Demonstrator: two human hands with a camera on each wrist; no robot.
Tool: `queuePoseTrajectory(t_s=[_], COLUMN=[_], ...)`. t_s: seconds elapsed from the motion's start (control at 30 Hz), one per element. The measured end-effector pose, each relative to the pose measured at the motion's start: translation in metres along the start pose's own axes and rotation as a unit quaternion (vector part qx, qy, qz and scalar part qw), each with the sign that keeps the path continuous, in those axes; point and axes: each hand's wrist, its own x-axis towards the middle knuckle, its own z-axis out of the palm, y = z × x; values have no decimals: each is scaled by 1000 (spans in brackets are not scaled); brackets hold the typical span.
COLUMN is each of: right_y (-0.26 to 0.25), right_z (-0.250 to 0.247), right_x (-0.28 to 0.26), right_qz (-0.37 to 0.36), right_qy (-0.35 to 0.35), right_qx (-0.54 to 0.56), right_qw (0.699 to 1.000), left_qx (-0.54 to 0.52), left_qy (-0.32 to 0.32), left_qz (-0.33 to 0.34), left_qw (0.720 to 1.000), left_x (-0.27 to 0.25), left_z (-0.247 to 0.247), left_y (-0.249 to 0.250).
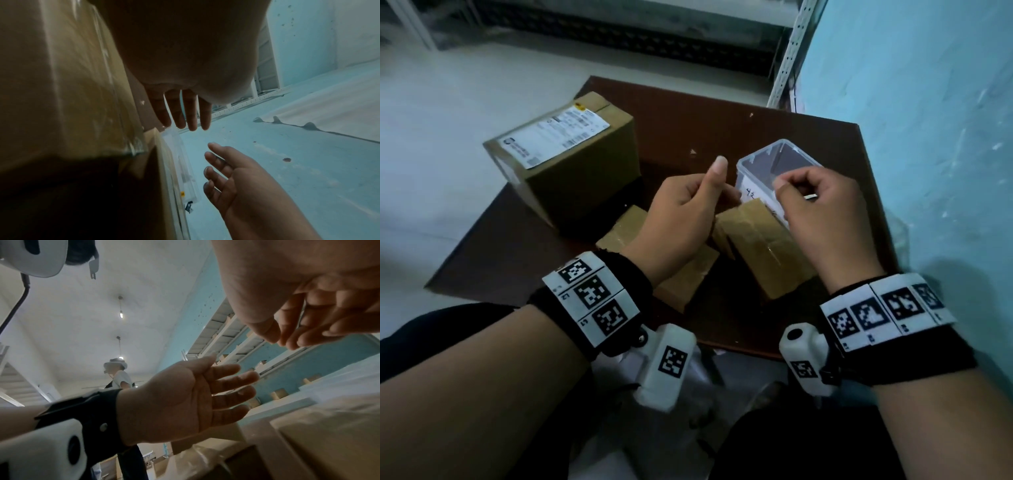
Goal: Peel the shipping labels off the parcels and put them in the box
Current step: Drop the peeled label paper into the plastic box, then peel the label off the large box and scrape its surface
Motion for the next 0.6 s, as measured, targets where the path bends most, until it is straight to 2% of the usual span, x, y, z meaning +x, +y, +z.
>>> queuePoseTrajectory(t_s=[0.13, 0.37, 0.47, 0.6], right_y=[-32, -82, -94, -111], right_z=[21, 71, 90, 121], right_x=[-9, -23, -26, -29], right_qz=[1, -17, -17, -7], right_qy=[-27, -68, -82, -95], right_qx=[34, 79, 94, 118], right_qw=[999, 994, 992, 988], left_qx=[19, 26, 38, 117], left_qy=[33, 52, 74, 170], left_qz=[21, 78, 76, 54], left_qw=[999, 995, 994, 977], left_x=[-1, -9, -12, -15], left_z=[-23, -66, -87, -122], left_y=[-1, -4, -6, -9])
